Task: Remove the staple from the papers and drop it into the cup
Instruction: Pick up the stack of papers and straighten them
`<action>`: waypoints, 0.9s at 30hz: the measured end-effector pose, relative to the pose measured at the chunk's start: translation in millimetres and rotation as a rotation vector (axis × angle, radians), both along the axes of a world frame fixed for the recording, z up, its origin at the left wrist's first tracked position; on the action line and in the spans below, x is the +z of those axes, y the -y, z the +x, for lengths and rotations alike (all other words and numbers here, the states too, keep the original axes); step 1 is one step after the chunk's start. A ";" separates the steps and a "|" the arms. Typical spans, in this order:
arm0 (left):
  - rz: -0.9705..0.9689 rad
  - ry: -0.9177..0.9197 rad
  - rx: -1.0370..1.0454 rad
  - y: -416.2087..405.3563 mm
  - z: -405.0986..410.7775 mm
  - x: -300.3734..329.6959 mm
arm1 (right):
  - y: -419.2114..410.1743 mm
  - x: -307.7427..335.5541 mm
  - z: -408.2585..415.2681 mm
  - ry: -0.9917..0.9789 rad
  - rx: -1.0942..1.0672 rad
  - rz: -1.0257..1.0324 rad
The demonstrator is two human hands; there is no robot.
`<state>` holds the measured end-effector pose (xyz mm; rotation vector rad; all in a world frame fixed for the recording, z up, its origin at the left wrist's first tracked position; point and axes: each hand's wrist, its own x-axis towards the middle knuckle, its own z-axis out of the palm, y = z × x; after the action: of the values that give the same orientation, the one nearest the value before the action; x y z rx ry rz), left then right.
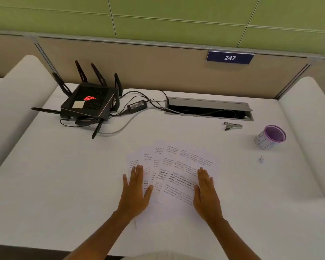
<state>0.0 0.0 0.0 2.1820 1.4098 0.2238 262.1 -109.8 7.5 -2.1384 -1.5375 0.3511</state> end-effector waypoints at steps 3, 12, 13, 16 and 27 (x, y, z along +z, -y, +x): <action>-0.061 0.204 0.225 -16.0 -6.6 13.1 | -11.1 3.3 9.7 -0.048 -0.148 0.211; -0.032 0.117 0.183 -47.0 -34.7 -15.9 | -24.2 -2.6 23.6 0.029 -0.330 -0.205; -0.048 0.064 0.137 -49.2 -34.3 -22.2 | -24.5 -5.9 23.0 0.036 -0.318 -0.220; -0.066 -0.033 0.024 -53.4 -30.7 -30.8 | -28.2 -13.3 18.9 0.081 -0.293 -0.261; -0.082 -0.008 -0.066 -62.9 -11.9 -28.4 | -56.0 -20.2 -1.8 0.092 -0.085 -0.287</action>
<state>-11.9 62.9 -28.4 2.1599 1.3252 0.1315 260.3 -53.8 -12.7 -2.4635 -1.5166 0.4745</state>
